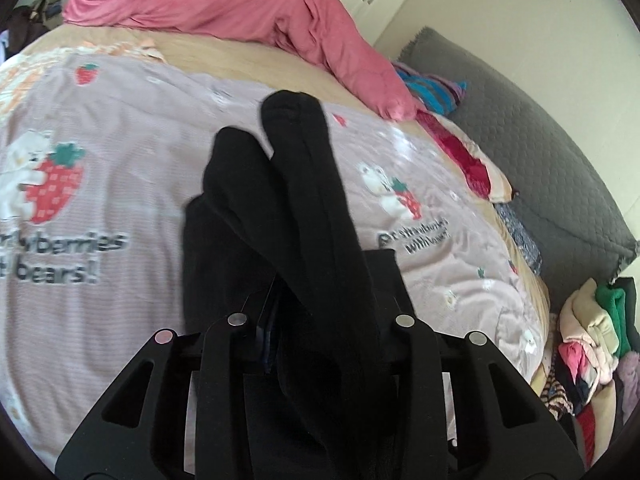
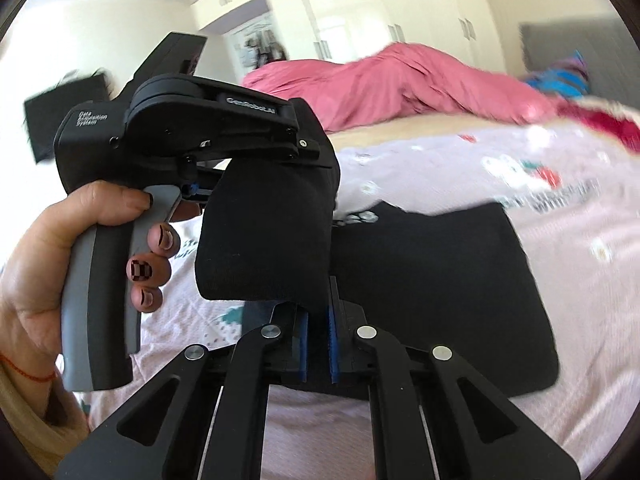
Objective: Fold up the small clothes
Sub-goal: 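Lift the shirt edge with both tools and fold it over onto the other half, then press the folded shirt flat and open both tools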
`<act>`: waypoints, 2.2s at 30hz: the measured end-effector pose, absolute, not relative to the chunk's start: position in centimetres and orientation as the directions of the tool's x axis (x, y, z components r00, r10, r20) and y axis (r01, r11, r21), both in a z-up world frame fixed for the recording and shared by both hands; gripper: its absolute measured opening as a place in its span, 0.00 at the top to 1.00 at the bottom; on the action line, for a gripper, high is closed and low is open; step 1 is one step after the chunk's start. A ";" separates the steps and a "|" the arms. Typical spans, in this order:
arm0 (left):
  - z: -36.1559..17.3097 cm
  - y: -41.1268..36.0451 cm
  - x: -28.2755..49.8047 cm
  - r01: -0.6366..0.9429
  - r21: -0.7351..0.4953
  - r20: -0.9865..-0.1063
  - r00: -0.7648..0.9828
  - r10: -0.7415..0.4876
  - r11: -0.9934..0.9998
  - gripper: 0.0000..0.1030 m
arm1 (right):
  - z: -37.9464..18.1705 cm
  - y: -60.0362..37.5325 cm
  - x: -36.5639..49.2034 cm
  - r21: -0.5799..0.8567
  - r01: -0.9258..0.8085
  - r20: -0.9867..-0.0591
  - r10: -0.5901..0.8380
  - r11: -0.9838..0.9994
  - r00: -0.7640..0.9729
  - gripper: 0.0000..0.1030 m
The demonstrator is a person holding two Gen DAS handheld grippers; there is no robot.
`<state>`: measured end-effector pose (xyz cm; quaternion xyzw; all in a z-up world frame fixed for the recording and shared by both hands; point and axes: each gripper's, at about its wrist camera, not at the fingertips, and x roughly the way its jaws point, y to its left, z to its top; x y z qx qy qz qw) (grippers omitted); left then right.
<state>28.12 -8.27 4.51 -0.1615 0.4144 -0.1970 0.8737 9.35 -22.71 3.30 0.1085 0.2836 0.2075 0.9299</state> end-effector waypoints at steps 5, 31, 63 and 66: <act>3.7 -12.5 29.2 0.227 -0.422 -0.699 0.535 -0.474 0.878 0.76 | 2.3 -25.8 9.3 0.396 -0.238 -0.493 0.424 0.887 0.760 0.94; 1.1 -9.3 25.9 0.256 -0.378 -0.715 0.530 -0.457 0.889 0.29 | -1.8 -34.1 10.3 0.742 -0.082 -0.520 0.648 0.666 0.557 0.39; -2.1 -10.0 25.4 0.280 -0.328 -0.759 0.491 -0.428 0.902 0.26 | 0.0 -33.8 19.8 0.456 -0.170 -0.671 0.464 0.873 0.578 0.82; -2.6 -10.2 25.3 0.273 -0.328 -0.763 0.487 -0.425 0.904 0.26 | -1.4 -34.3 20.1 0.498 -0.135 -0.679 0.482 0.856 0.554 0.77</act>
